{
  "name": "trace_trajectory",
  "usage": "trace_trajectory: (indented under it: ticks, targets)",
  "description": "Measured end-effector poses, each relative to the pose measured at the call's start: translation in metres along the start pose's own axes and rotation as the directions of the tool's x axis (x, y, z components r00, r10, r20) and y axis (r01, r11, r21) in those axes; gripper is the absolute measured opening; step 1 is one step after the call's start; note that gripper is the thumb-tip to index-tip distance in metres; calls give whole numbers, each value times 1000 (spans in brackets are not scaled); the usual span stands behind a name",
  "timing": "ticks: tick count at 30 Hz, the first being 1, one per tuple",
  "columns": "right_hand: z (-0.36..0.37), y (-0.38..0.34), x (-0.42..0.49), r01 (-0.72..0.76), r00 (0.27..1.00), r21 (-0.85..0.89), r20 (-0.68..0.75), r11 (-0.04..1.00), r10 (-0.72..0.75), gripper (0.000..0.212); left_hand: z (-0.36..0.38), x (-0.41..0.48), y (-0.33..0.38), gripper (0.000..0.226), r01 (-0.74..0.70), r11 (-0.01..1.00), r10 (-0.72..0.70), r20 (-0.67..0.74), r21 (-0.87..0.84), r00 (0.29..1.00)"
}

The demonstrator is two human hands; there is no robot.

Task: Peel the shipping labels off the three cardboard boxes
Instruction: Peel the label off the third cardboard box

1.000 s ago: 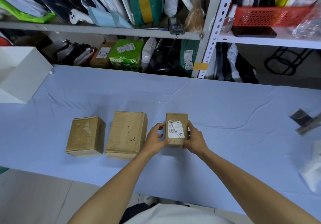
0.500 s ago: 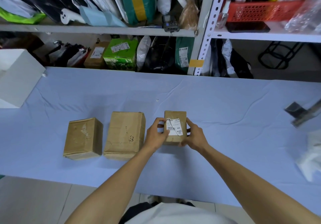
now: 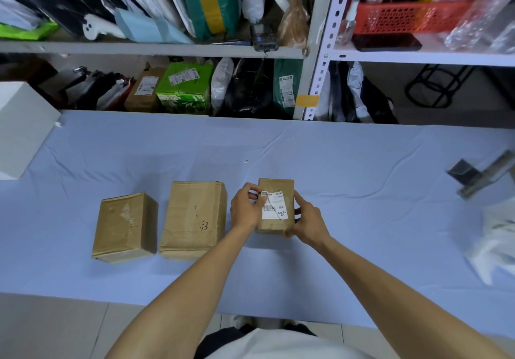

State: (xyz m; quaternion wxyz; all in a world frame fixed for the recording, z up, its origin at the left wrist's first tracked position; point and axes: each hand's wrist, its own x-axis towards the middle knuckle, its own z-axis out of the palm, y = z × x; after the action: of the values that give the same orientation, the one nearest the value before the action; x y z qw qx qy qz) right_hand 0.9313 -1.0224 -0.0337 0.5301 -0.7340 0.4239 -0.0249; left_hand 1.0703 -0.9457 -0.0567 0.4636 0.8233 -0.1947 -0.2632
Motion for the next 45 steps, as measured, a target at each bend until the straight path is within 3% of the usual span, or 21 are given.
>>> trace_trajectory:
  ticks: [7,17,28,45]
  targets:
    - [0,3,-2,16,1000,10,16,1000,-16,100,2,2,2,9,-12,1000,13,-18,22,1000]
    - [-4,2,1,33,998,-20,51,999,-32,97,-3,-2,-3,14,-179,983,180,16,-46,984]
    - [-4,4,4,41,998,-33,52,999,-40,97,-6,-6,1,21,-153,976,162,46,-155,986]
    - [-2,8,6,49,998,-46,38,998,-47,97,-9,-2,2,23,-121,988,133,138,-92,981]
